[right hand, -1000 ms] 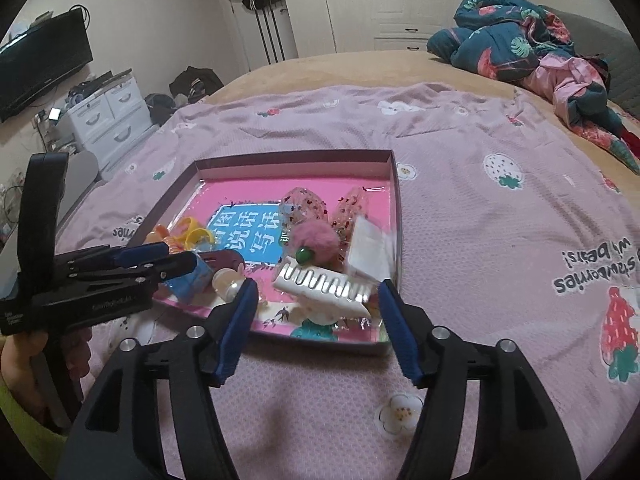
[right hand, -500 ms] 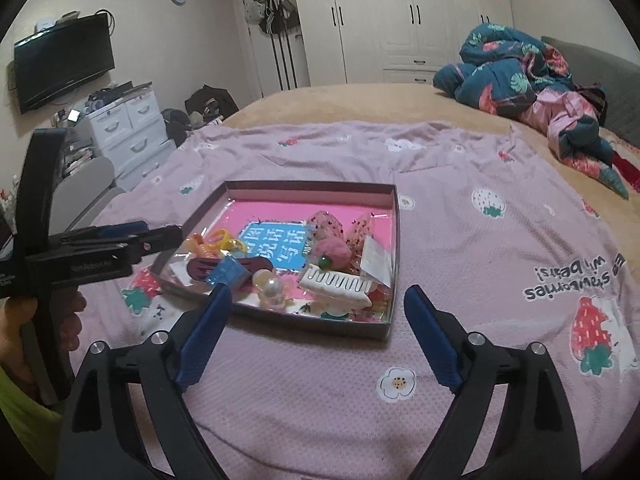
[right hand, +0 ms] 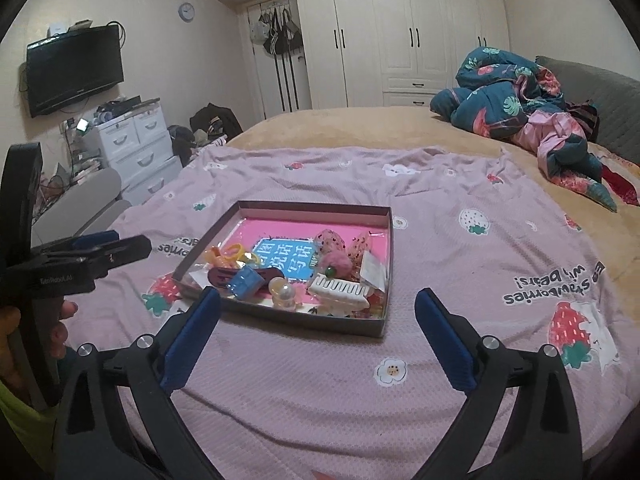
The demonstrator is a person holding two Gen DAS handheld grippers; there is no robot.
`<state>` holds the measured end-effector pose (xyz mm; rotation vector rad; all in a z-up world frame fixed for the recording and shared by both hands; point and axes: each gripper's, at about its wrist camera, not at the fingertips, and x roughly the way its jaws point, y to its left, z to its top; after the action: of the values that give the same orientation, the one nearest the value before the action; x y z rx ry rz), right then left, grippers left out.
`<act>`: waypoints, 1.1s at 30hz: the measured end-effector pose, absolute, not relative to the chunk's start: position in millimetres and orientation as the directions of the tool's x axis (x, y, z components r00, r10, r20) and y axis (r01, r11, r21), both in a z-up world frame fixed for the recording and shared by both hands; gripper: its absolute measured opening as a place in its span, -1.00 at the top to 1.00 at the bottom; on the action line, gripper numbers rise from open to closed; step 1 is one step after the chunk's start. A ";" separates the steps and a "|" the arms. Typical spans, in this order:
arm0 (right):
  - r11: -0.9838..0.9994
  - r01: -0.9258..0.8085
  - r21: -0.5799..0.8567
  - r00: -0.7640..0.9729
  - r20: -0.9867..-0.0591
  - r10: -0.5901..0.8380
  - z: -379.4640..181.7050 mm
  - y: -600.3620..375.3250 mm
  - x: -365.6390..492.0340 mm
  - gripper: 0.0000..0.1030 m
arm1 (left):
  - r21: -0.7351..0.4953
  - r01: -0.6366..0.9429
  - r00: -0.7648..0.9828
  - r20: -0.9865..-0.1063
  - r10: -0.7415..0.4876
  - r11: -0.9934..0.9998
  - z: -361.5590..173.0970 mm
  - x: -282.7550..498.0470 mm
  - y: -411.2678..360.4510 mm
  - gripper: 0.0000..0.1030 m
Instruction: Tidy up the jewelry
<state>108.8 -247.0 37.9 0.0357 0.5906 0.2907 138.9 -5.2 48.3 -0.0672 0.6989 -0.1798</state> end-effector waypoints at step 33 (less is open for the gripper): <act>0.962 -0.259 0.089 0.824 -0.498 0.268 16.0 -244.0 46.6 -0.92 | -0.113 0.103 0.788 -0.597 -0.151 0.988 13.5 64.8 3.9 -0.82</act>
<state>46.6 -244.0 16.0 0.0179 0.5325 0.2801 64.8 3.9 13.5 -0.0757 0.6489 -0.1368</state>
